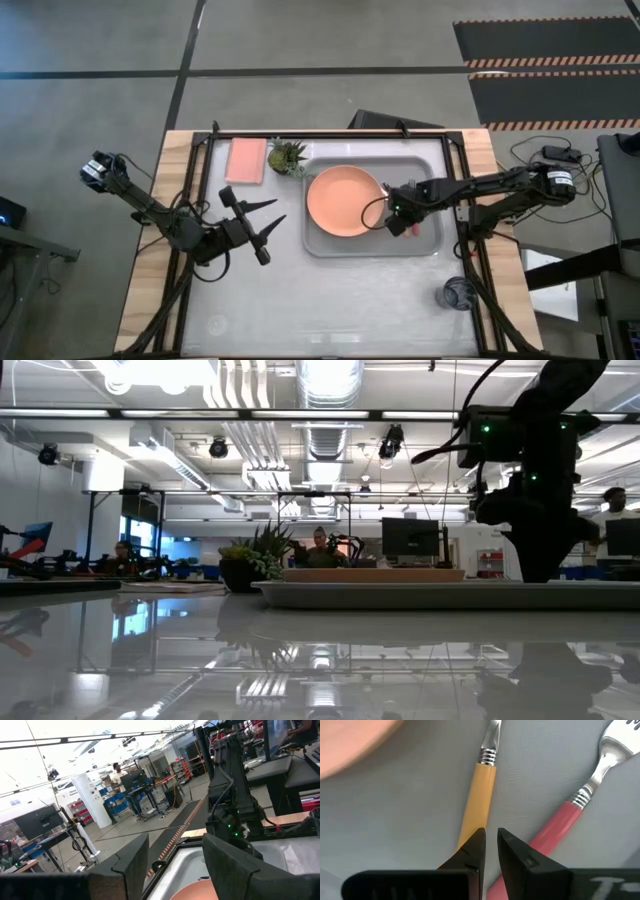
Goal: Pick and place plate/cup/fork/spoon on tray
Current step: Adjust the spoon and fork
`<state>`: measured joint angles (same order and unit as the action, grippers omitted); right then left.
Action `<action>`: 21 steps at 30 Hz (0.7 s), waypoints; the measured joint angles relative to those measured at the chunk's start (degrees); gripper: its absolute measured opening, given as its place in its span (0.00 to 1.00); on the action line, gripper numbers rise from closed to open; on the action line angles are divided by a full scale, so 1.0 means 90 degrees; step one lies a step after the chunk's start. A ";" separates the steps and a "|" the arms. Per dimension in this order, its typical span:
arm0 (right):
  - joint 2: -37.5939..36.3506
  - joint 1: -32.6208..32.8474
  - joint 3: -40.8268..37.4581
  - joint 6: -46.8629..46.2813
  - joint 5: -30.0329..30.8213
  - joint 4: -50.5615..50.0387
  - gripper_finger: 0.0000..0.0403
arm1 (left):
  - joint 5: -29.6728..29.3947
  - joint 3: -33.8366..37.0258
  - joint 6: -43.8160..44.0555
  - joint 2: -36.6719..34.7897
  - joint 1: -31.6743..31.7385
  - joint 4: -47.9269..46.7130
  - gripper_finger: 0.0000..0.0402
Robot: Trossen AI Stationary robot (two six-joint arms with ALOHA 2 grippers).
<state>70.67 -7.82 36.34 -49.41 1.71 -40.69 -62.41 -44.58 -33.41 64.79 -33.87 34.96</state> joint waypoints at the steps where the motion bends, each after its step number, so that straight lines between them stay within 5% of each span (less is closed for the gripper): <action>1: 0.0000 0.0033 -0.0014 -0.0031 0.0022 0.0027 0.09 | 0.0000 -0.0002 0.0000 0.0000 -0.0002 0.0000 0.42; 21: -0.0007 0.0424 0.0084 -0.0175 0.0112 0.0556 0.09 | 0.0000 -0.0002 0.0000 0.0000 0.0000 0.0002 0.42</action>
<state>70.61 -4.01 37.09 -50.99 2.72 -35.69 -62.41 -44.60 -33.41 64.79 -33.87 34.98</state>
